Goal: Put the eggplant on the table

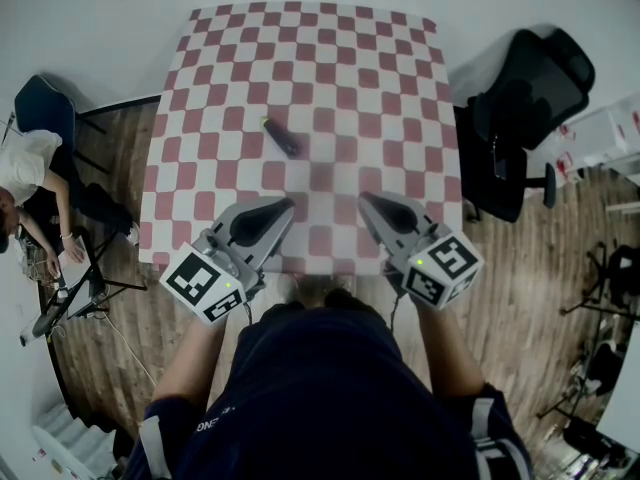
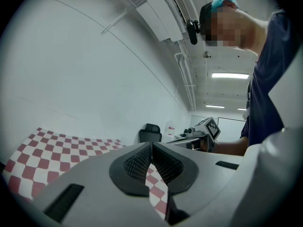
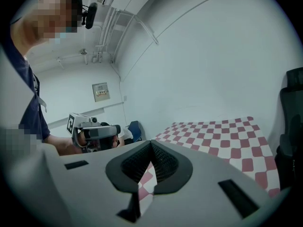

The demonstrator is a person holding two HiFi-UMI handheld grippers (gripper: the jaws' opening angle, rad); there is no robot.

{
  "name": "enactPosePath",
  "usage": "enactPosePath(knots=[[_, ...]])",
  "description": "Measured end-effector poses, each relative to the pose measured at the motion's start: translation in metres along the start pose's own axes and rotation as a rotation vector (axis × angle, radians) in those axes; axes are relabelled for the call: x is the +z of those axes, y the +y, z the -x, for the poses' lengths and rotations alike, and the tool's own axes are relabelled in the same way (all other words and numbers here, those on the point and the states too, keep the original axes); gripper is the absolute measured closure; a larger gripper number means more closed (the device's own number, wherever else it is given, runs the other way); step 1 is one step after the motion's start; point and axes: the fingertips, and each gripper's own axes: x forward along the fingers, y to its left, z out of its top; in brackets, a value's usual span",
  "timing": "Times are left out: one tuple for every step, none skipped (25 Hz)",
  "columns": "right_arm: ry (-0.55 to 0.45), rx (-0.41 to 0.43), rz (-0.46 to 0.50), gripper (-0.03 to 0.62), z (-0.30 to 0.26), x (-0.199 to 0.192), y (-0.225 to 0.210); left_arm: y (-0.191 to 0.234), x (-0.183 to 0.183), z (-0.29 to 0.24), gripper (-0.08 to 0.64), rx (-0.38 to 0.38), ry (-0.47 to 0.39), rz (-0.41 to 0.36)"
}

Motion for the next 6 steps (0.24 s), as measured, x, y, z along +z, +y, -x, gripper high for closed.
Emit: enactPosePath(knots=[[0.004,-0.001,-0.003,0.575,-0.0005,-0.0010,-0.0016,0.0002,-0.0006,-0.0007,0.526,0.001,0.000,0.001],[0.007,-0.002,-0.005,0.575,-0.0012,-0.0018,-0.0030,0.0006,-0.0009,-0.0013,0.526,0.001,0.001,0.002],[0.009,-0.002,-0.007,0.575,-0.0023,-0.0023,-0.0041,0.0013,-0.0011,-0.0019,0.526,0.001,0.001,0.002],[0.011,-0.002,-0.007,0.575,-0.0034,-0.0027,-0.0049,0.0023,-0.0012,-0.0023,0.526,0.001,0.000,0.003],[0.013,-0.002,-0.007,0.575,-0.0045,-0.0030,-0.0055,0.0033,-0.0013,-0.0026,0.526,0.000,0.000,0.003],[0.015,-0.002,-0.007,0.575,-0.0057,-0.0033,-0.0062,0.0044,-0.0014,-0.0029,0.526,0.000,0.000,0.003]])
